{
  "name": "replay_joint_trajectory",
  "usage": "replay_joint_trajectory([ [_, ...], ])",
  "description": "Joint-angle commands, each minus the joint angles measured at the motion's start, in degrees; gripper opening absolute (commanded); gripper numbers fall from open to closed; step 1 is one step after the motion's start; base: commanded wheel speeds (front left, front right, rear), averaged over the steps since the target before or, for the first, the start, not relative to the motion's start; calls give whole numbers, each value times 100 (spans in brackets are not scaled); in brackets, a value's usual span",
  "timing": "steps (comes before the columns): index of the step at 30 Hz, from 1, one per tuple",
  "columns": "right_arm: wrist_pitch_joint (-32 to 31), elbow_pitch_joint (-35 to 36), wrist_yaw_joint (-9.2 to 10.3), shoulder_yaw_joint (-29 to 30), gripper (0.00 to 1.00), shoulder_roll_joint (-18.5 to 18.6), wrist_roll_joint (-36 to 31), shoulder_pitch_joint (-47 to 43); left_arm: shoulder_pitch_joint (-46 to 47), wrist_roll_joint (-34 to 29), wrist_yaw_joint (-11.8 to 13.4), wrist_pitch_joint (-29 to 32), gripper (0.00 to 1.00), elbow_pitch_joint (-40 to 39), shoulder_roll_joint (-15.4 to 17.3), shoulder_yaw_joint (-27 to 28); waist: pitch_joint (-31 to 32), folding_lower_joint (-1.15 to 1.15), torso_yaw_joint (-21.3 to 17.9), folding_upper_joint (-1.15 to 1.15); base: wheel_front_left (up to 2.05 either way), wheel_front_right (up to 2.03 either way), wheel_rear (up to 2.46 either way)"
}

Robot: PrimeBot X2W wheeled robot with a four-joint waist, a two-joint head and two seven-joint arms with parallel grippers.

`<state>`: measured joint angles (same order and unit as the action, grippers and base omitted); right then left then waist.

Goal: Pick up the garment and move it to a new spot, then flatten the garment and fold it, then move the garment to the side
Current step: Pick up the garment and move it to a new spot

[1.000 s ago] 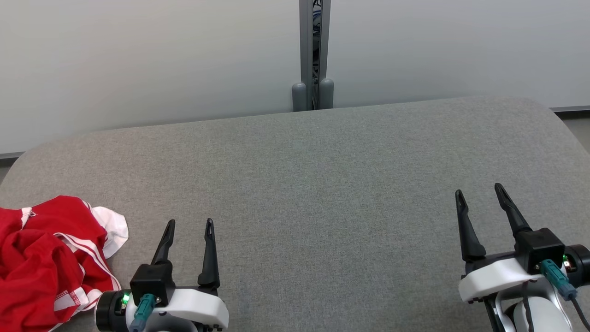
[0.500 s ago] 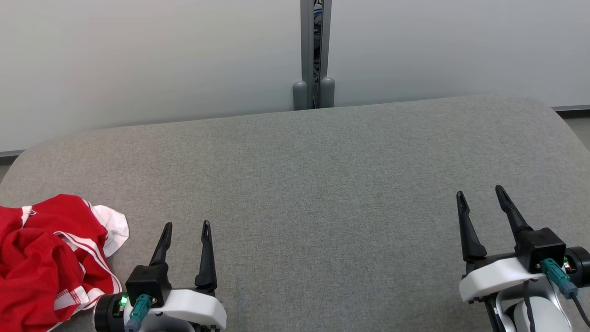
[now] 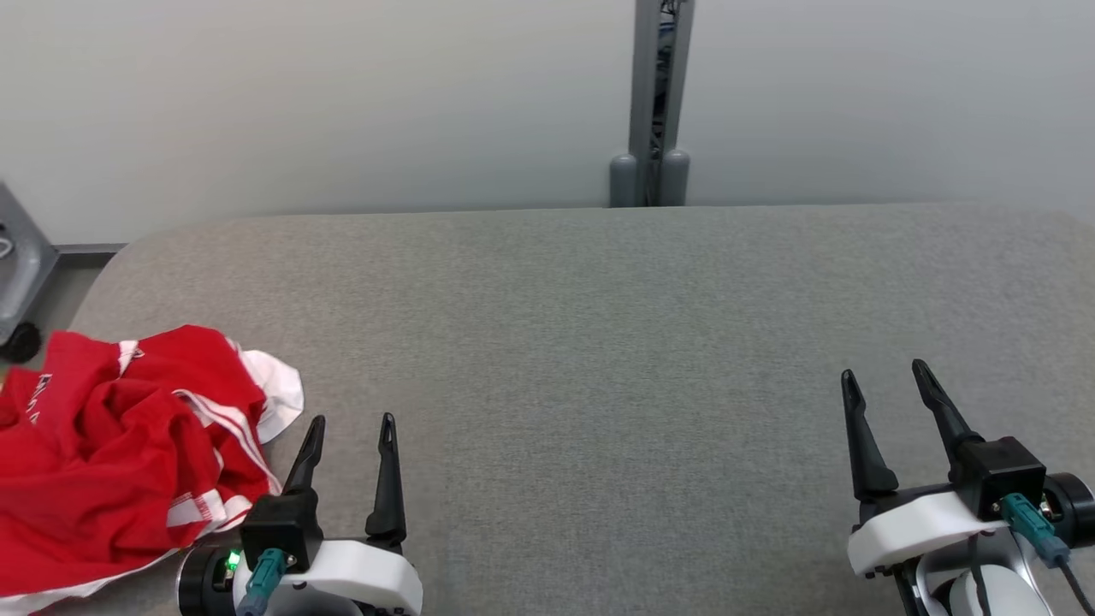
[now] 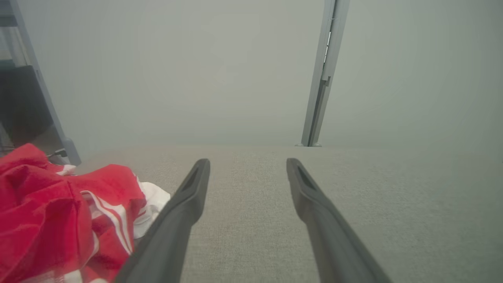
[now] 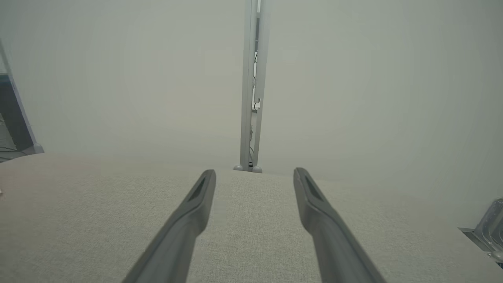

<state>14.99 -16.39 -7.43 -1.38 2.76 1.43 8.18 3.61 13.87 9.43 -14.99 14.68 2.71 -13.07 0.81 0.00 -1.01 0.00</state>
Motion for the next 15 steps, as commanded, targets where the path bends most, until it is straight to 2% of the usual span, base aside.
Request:
replay_joint_trajectory([
  [1, 34, 18, -11, 3, 100, 25, 6, -49, -51, -39, -5, -26, 100, 7, 32, 29, 44, 0, 241, 0, 0, 0, 0],
  [15, 34, 40, -11, -215, 100, 27, 276, -300, -413, -314, -133, -26, 100, -27, 28, 380, 293, 0, 1723, 0, 0, 0, 0],
])
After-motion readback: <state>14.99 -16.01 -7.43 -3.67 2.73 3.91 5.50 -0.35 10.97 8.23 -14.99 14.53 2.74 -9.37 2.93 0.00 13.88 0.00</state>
